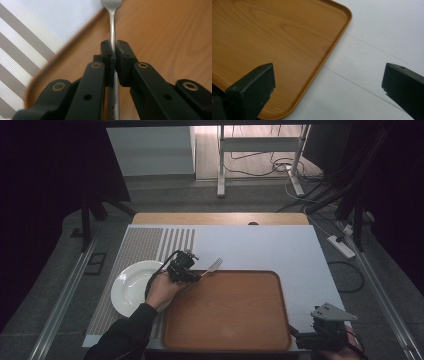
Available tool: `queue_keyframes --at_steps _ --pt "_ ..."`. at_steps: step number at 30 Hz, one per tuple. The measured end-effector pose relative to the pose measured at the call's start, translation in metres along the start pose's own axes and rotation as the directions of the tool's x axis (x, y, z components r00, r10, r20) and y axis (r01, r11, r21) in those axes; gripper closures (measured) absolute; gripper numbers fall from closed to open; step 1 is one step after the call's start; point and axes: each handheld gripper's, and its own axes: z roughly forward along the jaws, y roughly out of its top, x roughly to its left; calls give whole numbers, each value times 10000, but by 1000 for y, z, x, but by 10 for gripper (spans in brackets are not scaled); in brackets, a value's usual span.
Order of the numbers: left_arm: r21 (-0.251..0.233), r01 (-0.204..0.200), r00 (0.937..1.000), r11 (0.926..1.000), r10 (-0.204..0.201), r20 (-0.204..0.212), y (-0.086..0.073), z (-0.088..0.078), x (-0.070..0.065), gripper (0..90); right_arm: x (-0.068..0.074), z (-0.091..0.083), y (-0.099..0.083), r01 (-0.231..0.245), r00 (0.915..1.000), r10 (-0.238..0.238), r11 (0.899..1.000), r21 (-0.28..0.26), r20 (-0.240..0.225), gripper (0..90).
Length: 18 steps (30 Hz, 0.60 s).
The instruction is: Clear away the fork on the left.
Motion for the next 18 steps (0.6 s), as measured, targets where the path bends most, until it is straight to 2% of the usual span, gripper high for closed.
queue_keyframes --at_steps 10,18 --pt "-15 -32 9996 10000 32 266 -21 -5 -24 848 0 0 0 20 10000 -20 10000 -29 -57 0" --pt "183 18 9997 9998 -23 247 -38 -7 -43 847 0 0 0 26 10000 -27 10000 -45 -92 0"
